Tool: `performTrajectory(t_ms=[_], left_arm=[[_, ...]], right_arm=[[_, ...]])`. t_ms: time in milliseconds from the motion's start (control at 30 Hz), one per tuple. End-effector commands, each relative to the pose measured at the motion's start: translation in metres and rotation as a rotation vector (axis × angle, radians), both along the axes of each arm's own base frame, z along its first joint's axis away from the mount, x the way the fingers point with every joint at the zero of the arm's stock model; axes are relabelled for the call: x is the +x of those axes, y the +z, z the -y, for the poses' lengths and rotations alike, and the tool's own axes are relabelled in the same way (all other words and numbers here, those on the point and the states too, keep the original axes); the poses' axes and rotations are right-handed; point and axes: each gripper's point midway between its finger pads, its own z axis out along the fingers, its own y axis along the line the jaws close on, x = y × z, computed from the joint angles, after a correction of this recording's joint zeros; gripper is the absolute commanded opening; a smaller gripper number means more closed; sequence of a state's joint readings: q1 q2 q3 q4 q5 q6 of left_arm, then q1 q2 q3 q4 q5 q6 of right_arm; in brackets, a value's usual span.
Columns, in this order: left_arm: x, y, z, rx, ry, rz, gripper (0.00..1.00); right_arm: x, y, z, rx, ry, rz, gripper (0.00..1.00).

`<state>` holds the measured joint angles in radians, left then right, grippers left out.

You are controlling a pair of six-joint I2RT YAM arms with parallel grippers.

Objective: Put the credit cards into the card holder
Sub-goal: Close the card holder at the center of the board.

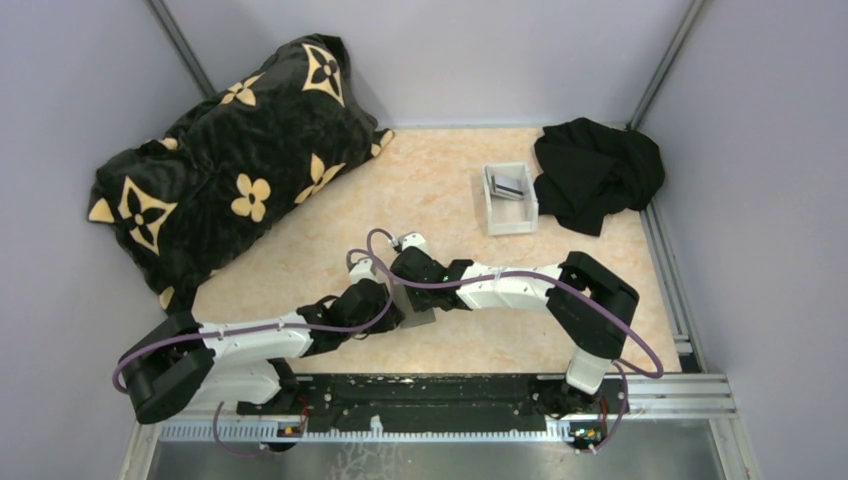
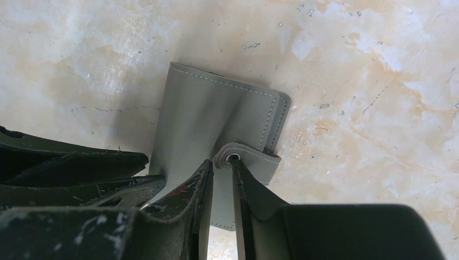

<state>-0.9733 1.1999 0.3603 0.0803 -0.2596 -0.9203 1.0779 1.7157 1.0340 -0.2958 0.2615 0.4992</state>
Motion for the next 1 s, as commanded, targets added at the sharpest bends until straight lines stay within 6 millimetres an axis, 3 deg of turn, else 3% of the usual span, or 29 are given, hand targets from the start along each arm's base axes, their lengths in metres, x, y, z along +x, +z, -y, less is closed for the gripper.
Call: performTrajectory(t_ms=[0, 100, 333, 967], left_arm=[[-0.005, -0.005, -0.006, 0.01, -0.001, -0.008, 0.31], [-0.005, -0.005, -0.005, 0.011, -0.003, -0.01, 0.31], [-0.005, -0.007, -0.006, 0.015, -0.004, -0.014, 0.31], [-0.005, -0.006, -0.004, 0.013, -0.005, -0.014, 0.31]], right_arm=[[0.007, 0.029, -0.01, 0.078, -0.012, 0.046, 0.21], [0.008, 0.042, -0.012, 0.11, -0.012, 0.065, 0.21], [0.01, 0.05, -0.013, 0.128, -0.015, 0.08, 0.19], [0.01, 0.036, -0.001, 0.061, -0.032, 0.08, 0.18]])
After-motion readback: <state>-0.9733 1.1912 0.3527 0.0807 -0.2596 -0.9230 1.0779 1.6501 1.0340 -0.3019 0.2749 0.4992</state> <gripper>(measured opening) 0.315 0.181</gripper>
